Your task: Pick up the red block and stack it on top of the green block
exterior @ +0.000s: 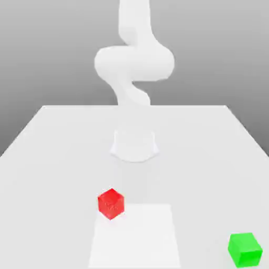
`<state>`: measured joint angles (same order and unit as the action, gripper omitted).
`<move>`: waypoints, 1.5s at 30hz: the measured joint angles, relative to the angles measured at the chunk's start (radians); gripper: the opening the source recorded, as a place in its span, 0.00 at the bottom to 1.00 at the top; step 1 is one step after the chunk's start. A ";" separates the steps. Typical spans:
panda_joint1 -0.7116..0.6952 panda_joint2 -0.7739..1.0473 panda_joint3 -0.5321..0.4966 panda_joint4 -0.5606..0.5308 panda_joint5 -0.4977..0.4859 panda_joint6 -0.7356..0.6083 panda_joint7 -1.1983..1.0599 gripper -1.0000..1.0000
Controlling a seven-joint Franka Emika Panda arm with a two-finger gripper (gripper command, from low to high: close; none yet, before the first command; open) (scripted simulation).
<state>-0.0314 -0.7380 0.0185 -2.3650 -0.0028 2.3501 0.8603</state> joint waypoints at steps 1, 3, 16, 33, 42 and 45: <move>-0.015 0.031 0.008 -0.031 -0.001 0.024 0.030 0.50; -0.044 0.091 0.024 -0.092 -0.003 0.072 0.087 0.50; -0.207 0.526 0.065 -0.507 0.012 0.405 0.472 0.50; -0.204 0.860 0.018 -0.533 -0.038 0.673 0.578 0.00; -0.113 0.681 0.065 -0.480 0.033 0.436 0.435 0.00; -0.013 0.735 0.097 -0.375 0.031 0.383 0.325 0.00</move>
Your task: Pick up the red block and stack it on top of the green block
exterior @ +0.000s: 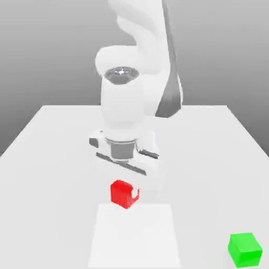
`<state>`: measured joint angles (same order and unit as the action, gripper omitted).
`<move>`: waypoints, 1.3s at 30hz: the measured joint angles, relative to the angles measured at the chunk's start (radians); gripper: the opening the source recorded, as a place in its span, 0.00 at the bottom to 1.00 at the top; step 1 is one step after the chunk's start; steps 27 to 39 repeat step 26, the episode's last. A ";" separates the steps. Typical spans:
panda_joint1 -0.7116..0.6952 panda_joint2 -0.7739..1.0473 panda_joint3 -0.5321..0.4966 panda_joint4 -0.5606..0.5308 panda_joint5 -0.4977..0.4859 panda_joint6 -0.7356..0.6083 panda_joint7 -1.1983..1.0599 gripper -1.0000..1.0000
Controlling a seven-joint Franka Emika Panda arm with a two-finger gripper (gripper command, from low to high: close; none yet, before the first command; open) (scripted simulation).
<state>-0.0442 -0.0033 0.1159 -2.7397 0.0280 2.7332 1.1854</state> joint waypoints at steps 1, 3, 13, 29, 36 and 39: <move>0.024 0.019 0.015 0.036 -0.004 -0.017 -0.035 0.00; 0.068 0.058 0.044 0.108 -0.019 -0.051 -0.102 0.00; 0.234 0.284 0.169 0.423 -0.172 -0.151 -0.324 0.00; 0.247 0.292 0.164 0.431 -0.178 -0.151 -0.329 1.00; 0.247 0.292 0.164 0.431 -0.178 -0.151 -0.329 1.00; 0.247 0.292 0.164 0.431 -0.178 -0.151 -0.329 1.00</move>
